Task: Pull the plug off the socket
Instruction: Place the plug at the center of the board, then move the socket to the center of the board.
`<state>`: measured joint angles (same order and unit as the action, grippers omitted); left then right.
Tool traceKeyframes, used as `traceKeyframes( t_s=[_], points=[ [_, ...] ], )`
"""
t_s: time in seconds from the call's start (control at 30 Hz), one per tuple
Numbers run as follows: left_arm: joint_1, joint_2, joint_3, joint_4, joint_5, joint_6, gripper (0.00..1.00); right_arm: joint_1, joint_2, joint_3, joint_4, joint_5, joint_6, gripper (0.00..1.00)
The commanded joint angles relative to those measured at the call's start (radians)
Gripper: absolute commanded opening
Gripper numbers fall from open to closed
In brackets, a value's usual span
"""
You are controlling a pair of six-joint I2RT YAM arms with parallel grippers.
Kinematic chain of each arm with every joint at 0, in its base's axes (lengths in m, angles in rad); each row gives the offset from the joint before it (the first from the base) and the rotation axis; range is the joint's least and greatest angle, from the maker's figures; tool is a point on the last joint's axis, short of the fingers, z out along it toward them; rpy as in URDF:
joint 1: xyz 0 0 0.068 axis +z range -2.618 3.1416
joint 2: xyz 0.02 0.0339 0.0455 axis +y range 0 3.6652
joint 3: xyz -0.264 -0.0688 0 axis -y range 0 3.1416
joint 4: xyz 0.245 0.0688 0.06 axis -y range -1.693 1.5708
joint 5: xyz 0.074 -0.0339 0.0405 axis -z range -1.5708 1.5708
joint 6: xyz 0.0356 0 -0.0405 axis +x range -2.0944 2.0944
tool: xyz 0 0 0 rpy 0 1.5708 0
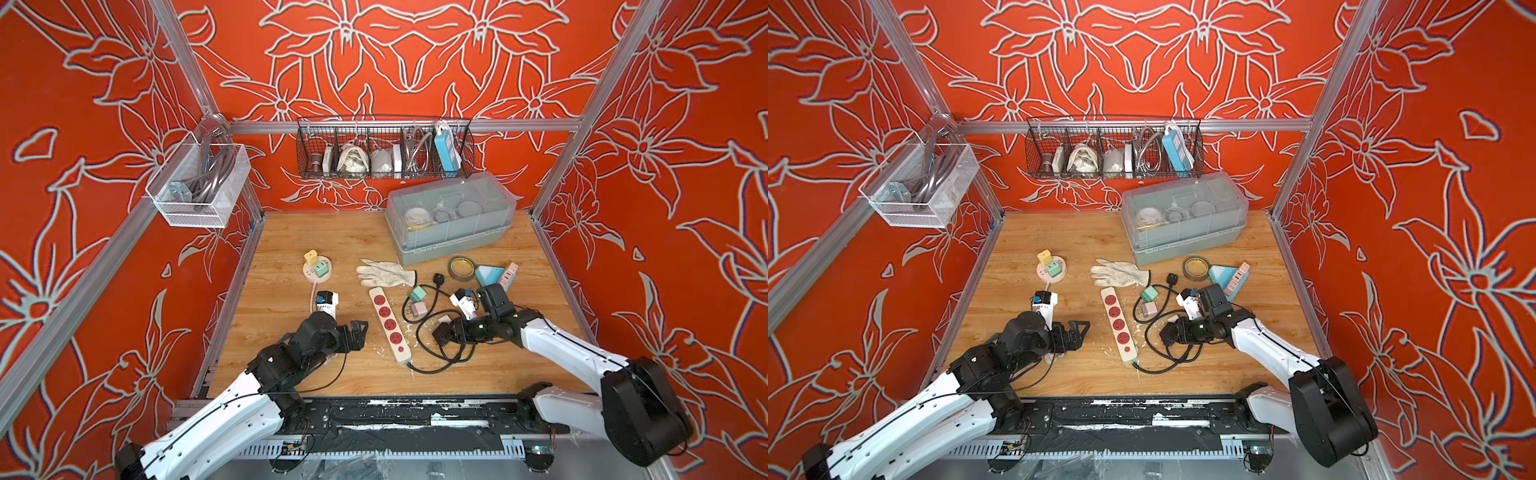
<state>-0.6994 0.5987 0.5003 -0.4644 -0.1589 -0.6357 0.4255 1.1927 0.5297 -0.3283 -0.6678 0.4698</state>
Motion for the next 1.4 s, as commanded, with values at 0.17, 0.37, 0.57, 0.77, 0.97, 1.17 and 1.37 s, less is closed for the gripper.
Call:
traceKeyframes(
  t_s=[0.17, 0.37, 0.57, 0.77, 0.97, 1.17, 1.37],
  points=[
    [0.003, -0.010, -0.006, -0.009, -0.038, -0.020, 0.98, -0.003, -0.164, 0.028, -0.113, 0.304, 0.007, 0.65],
    [0.004, 0.061, 0.060, -0.085, -0.166, -0.079, 0.94, -0.001, -0.308, 0.100, -0.206, 0.418, -0.013, 0.75],
    [0.086, 0.185, 0.201, -0.181, -0.283, -0.082, 0.88, 0.065, -0.305, 0.180, -0.158, 0.380, -0.009, 0.85],
    [0.376, 0.381, 0.332, -0.182, -0.137, 0.010, 0.80, 0.209, -0.171, 0.264, -0.052, 0.501, -0.015, 0.87],
    [0.526, 0.654, 0.441, -0.102, -0.084, 0.060, 0.70, 0.327, 0.004, 0.332, 0.069, 0.561, -0.040, 0.88],
    [0.688, 0.851, 0.603, -0.026, 0.227, 0.466, 0.64, 0.364, 0.116, 0.378, 0.115, 0.551, -0.070, 0.88],
    [0.750, 0.960, 0.737, -0.022, 0.359, 0.835, 0.61, 0.367, 0.116, 0.340, 0.156, 0.529, -0.097, 0.89]
  ],
)
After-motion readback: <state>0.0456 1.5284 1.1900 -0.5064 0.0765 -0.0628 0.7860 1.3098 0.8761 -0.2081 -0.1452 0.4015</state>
